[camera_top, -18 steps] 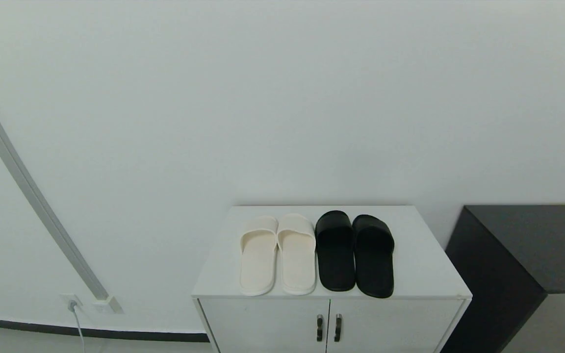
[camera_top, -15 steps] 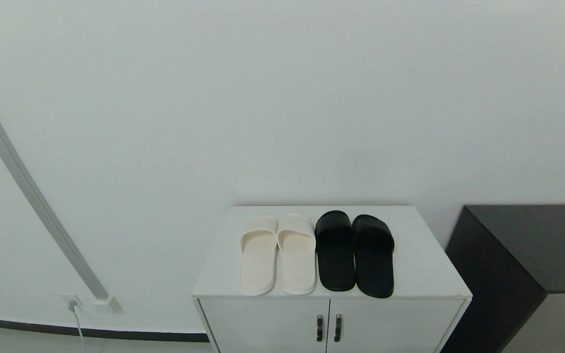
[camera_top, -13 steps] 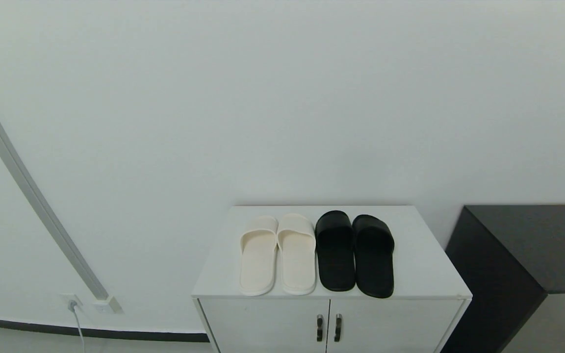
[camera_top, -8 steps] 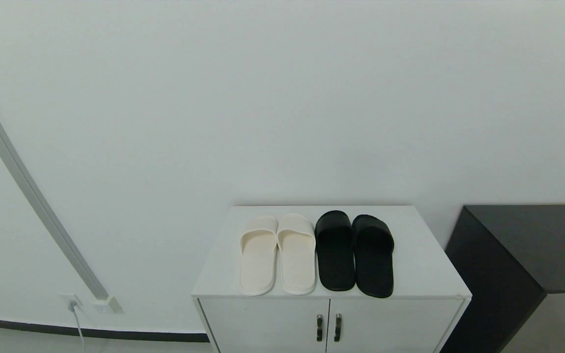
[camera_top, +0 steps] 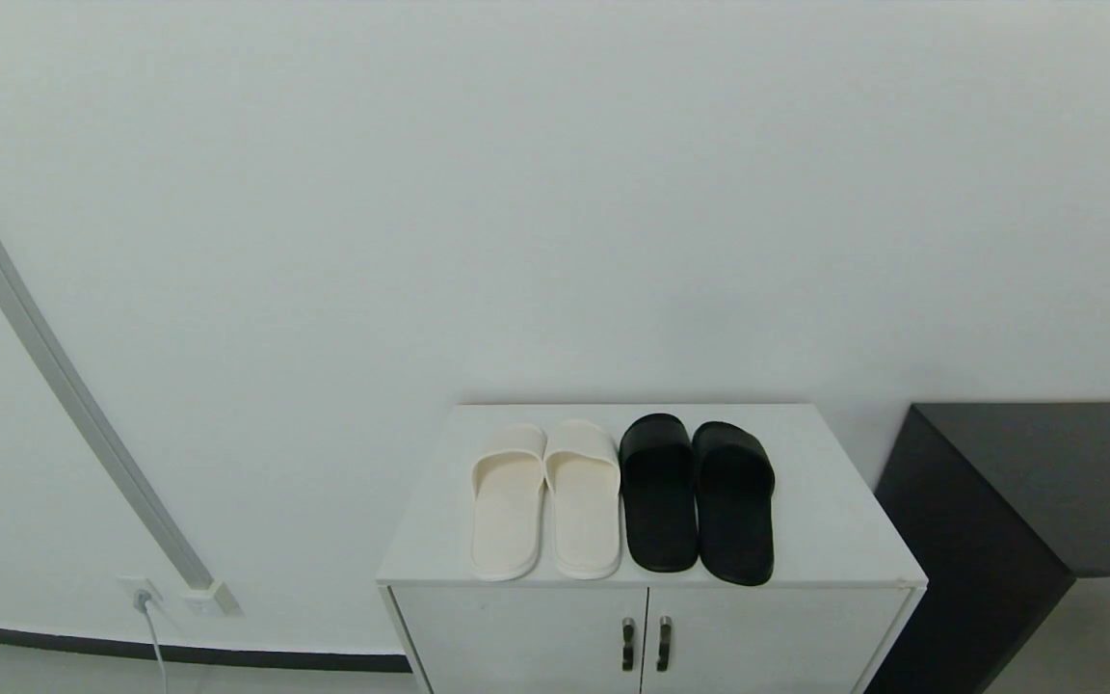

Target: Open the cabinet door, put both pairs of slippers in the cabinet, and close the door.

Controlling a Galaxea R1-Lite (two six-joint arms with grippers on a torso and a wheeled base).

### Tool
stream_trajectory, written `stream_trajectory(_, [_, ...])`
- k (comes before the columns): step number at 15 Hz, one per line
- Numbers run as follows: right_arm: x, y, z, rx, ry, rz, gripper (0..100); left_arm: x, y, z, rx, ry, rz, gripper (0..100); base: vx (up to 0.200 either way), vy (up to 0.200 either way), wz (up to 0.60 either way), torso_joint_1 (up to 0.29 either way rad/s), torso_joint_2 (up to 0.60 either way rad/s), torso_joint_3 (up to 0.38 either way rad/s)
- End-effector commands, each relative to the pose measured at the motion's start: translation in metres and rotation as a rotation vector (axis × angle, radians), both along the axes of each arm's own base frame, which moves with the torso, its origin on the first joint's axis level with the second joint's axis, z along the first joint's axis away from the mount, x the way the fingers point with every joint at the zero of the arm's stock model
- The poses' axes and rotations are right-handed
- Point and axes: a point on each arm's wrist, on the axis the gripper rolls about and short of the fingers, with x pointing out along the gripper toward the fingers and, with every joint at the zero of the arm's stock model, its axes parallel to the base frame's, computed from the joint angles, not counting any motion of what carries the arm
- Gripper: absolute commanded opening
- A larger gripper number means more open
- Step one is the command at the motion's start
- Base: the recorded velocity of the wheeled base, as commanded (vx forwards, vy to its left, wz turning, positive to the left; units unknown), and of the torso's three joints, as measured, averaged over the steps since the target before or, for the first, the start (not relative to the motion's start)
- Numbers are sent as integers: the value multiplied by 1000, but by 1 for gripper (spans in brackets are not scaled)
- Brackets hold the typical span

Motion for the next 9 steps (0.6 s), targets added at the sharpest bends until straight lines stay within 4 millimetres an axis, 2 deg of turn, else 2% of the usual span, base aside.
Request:
stream_trajectory(1, [50, 27, 4, -34, 106, 83, 100, 0, 0, 0, 0, 0, 0, 0, 0, 0, 0, 0, 0, 0])
stream_trajectory(3, [62, 41, 7, -43, 117, 101, 100, 0, 0, 0, 0, 0, 0, 0, 0, 0, 0, 0, 0, 0])
stream_trajectory(7, [76, 101, 3, -38, 110, 131, 100, 0, 0, 0, 0, 0, 0, 0, 0, 0, 0, 0, 0, 0])
stream_trajectory(8, [77, 102, 2, -38, 110, 130, 100, 0, 0, 0, -2, 0, 0, 0, 0, 0, 0, 0, 0, 0])
stream_trajectory(9, [86, 117, -1, -30, 116, 118, 100, 0, 0, 0, -2, 0, 0, 0, 0, 0, 0, 0, 0, 0])
